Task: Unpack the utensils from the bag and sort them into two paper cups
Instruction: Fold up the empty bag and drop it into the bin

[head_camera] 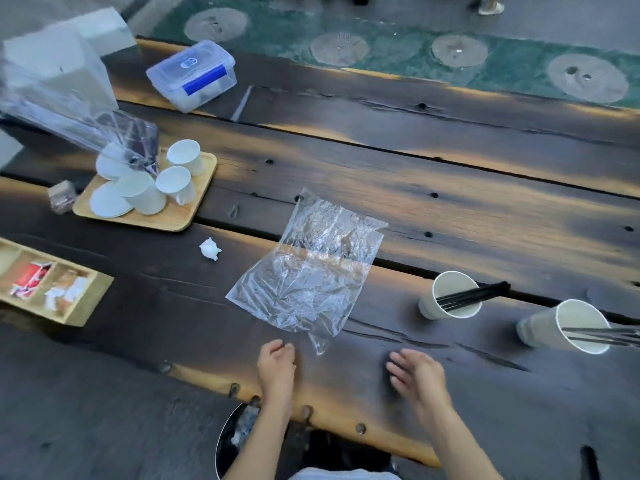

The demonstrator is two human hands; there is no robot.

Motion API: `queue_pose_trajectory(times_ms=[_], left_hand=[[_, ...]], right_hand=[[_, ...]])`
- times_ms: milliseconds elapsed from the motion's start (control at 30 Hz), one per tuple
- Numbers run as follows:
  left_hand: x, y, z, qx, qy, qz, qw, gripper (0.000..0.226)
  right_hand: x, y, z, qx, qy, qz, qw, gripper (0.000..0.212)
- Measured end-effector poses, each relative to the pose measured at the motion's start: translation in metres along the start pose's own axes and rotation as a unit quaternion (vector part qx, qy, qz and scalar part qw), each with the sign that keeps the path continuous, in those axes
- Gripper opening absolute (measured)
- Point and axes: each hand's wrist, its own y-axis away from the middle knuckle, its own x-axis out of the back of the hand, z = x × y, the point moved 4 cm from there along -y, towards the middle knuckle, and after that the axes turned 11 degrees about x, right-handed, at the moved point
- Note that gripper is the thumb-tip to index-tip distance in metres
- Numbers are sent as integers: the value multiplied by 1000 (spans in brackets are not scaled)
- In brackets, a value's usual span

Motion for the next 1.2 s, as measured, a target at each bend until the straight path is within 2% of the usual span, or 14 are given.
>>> queue_pose_trajectory(times_ms=[67, 133, 233, 300, 400, 467, 567, 733, 867, 967, 1033, 1133, 1200], left_hand=[[0, -7, 19, 24, 92, -23, 995, 23], [-3, -16, 36, 40, 133, -44, 989, 22], [-6, -21, 48, 43, 89, -71, 993, 14], [-8, -19, 47, 52, 81, -92, 991, 10], [-7, -13, 38, 80, 98, -131, 983, 10], [1, -13, 29, 103, 115, -136, 979, 7], [24, -26, 23, 103, 128, -93, 982, 11], [48, -40, 20, 45, 44, -40, 997, 21], [50, -47, 3, 77, 2, -56, 995, 18], [50, -51, -3, 93, -103, -74, 988, 9], [45, -53, 9, 53, -177, -70, 980, 7], [30, -52, 56, -64, -295, -37, 953, 5], [12, -55, 89, -116, -315, -44, 941, 5]], right_hand=[[-40, 8, 18, -31, 73, -73, 994, 12], [-73, 15, 27, -46, 102, -110, 988, 12], [-103, 20, 41, -83, 84, -116, 986, 24], [-111, 20, 49, -93, 16, -107, 990, 26], [-110, 19, 51, -47, -53, -72, 995, 15], [-100, 18, 49, -1, -8, -53, 999, 19], [-80, 17, 46, 48, 68, -59, 995, 27], [-43, 9, 43, 55, 104, -72, 990, 28], [-22, 4, 39, 68, 151, -67, 984, 30], [-13, 4, 37, 62, 190, -89, 976, 27], [-9, 4, 34, 53, 204, -117, 970, 19], [-4, -4, 29, 58, 225, -129, 964, 14], [-4, -11, 23, 68, 234, -130, 961, 16]])
